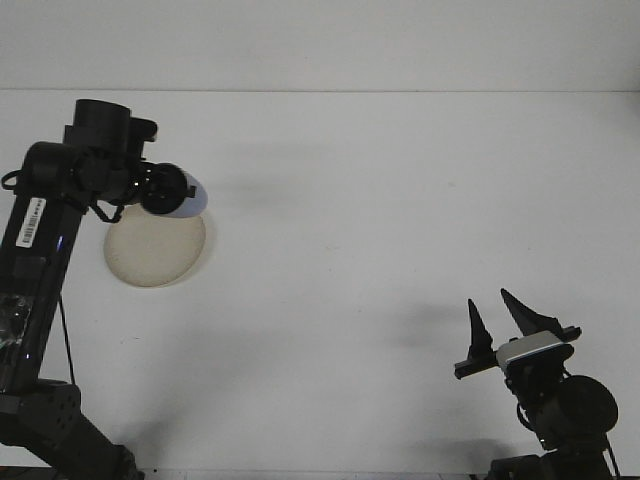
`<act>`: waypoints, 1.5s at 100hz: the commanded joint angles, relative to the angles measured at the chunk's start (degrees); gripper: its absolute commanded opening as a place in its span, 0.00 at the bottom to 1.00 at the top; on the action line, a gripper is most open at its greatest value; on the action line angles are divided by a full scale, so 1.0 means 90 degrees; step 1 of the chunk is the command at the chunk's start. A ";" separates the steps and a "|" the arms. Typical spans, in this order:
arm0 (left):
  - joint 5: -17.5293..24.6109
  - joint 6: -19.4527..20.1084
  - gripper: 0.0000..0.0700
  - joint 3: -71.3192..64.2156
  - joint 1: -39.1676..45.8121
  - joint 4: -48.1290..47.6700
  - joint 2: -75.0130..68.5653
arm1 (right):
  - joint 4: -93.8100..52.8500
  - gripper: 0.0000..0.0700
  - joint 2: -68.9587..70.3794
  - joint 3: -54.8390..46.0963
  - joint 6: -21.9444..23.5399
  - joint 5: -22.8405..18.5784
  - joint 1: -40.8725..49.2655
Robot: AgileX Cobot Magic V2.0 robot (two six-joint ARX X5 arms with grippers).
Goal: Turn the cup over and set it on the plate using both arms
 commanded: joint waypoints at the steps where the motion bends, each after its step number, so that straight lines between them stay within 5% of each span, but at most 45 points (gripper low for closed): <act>1: -0.0019 0.0002 0.02 0.0053 0.0316 -0.0022 0.0211 | 0.0063 0.51 0.0022 0.0041 0.0068 0.0000 0.0012; 34: -0.0015 0.0049 0.02 -0.1018 0.1416 0.0352 0.0823 | 0.0044 0.51 0.0024 0.0041 0.0068 0.0000 0.0012; 96: -0.0233 0.0119 0.03 -0.1066 0.1496 0.0665 0.1979 | 0.0010 0.51 0.0024 0.0041 0.0068 0.0000 0.0012; 101: -0.0233 0.0119 0.10 -0.1066 0.1496 0.0733 0.1979 | 0.0010 0.51 0.0024 0.0041 0.0068 0.0000 0.0012; 111: -0.0192 0.0114 0.53 -0.1061 0.1496 0.0772 0.1979 | 0.0010 0.51 0.0024 0.0041 0.0068 0.0000 0.0012; 115: -0.0102 0.0112 0.63 -0.1044 0.1496 0.0772 0.1974 | 0.0012 0.51 0.0024 0.0041 0.0068 0.0000 0.0012; 130: 0.0376 0.0058 0.63 -0.0624 0.1525 0.0590 0.1836 | 0.0015 0.51 0.0024 0.0041 0.0068 0.0000 0.0012; 150: 0.0423 -0.0158 0.63 0.0442 0.1537 0.0138 0.0971 | 0.0015 0.51 0.0024 0.0041 0.0080 0.0005 0.0012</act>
